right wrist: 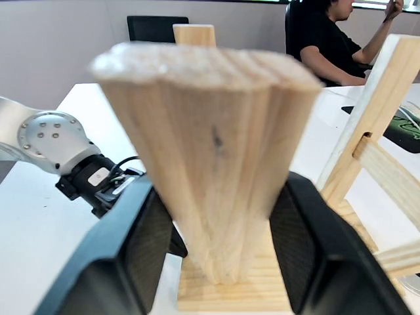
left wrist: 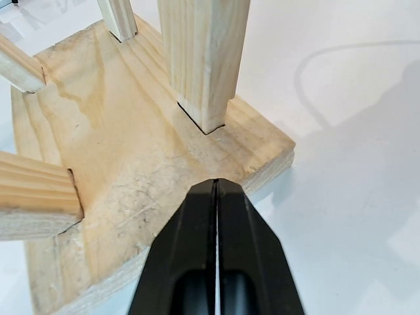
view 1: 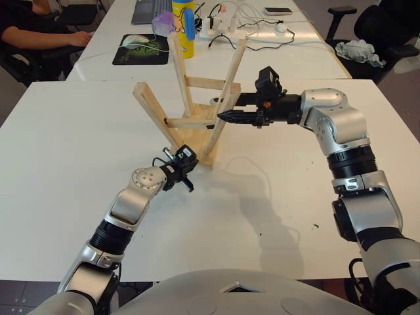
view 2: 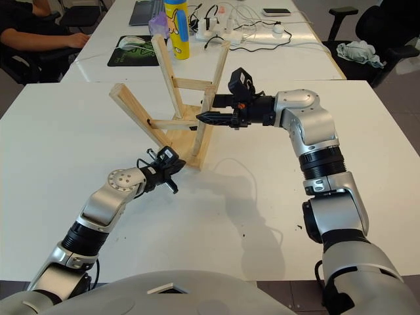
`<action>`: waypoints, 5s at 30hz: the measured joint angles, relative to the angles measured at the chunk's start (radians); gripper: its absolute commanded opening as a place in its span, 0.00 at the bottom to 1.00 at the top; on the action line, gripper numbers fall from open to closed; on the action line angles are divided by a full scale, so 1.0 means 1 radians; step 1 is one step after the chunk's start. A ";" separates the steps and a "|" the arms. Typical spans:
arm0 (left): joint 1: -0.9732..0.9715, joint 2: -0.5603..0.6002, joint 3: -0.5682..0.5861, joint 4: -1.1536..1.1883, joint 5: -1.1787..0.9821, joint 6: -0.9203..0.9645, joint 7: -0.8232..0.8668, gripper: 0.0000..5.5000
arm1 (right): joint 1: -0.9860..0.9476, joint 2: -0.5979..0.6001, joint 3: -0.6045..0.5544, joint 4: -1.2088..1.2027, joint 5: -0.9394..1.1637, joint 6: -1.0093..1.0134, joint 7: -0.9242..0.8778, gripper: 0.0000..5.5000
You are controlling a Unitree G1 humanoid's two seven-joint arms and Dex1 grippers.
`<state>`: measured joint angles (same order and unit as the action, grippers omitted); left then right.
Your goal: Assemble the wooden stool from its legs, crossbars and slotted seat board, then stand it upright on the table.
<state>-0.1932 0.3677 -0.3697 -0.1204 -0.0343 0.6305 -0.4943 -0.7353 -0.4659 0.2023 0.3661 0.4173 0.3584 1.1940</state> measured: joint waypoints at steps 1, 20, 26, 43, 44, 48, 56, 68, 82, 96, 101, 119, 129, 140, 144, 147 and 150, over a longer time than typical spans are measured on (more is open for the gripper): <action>0.000 0.000 0.000 0.000 0.000 0.000 -0.001 0.00 | 0.012 -0.001 -0.001 -0.010 0.003 -0.010 0.001 0.38; -0.031 0.018 -0.002 0.027 0.007 -0.002 -0.022 0.00 | 0.055 0.034 -0.004 -0.012 0.003 -0.095 -0.044 0.38; -0.033 0.016 -0.001 0.032 0.006 -0.005 -0.022 0.00 | 0.055 0.039 -0.003 -0.002 0.003 -0.110 -0.053 0.38; 0.005 -0.174 0.205 0.256 -0.082 -0.346 0.095 0.00 | 0.029 0.052 0.009 0.040 0.003 -0.120 -0.050 0.38; 0.005 -0.174 0.216 0.256 -0.082 -0.365 0.099 0.00 | 0.024 0.052 0.011 0.047 0.003 -0.123 -0.047 0.38; 0.003 -0.169 0.227 0.304 -0.054 -0.404 0.119 0.00 | 0.013 0.052 0.014 0.065 0.003 -0.127 -0.038 0.38; -0.048 -0.186 0.177 0.408 0.008 -0.410 0.131 0.00 | 0.000 0.054 0.020 0.089 0.003 -0.135 -0.035 0.46; -0.069 -0.199 0.159 0.404 0.007 -0.406 0.123 0.00 | 0.236 -0.015 -0.031 -0.039 -0.053 0.033 -0.054 0.67; -0.043 -0.193 0.175 0.380 0.005 -0.409 0.128 0.00 | 0.134 -0.036 -0.495 -0.524 0.581 0.503 -0.346 0.31; -0.045 -0.198 0.174 0.379 0.005 -0.409 0.124 0.00 | 0.112 0.257 -0.290 -0.468 0.336 0.231 -0.583 0.00; -0.043 -0.205 0.175 0.379 0.004 -0.409 0.136 0.00 | -0.073 0.267 -0.354 -0.393 0.345 0.171 -0.588 0.00; -0.041 -0.211 0.173 0.379 -0.002 -0.395 0.141 0.00 | 0.068 0.382 -0.174 -0.399 0.236 0.124 -0.692 0.00; -0.037 -0.212 0.175 0.369 -0.005 -0.397 0.136 0.00 | -0.351 0.311 -0.547 -0.560 0.767 0.184 -0.884 0.00; 0.014 -0.188 0.183 0.262 -0.006 -0.338 0.138 0.00 | 0.278 0.188 -0.132 -0.750 0.526 0.384 -1.010 0.00; 0.029 -0.191 0.183 0.254 -0.006 -0.322 0.139 0.00 | 0.233 0.232 -0.143 -0.683 0.497 0.358 -0.991 0.00; 0.024 -0.196 0.180 0.254 -0.006 -0.322 0.136 0.00 | 0.234 0.274 -0.220 -0.642 0.550 0.337 -0.973 0.00; 0.022 -0.195 0.178 0.254 -0.006 -0.322 0.133 0.00 | 0.234 0.298 -0.337 -0.622 0.633 0.310 -0.972 0.00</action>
<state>-0.1713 0.1725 -0.1920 0.1341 -0.0402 0.3085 -0.3614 -0.5016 -0.1683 -0.1346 -0.2555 1.0506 0.6688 0.2218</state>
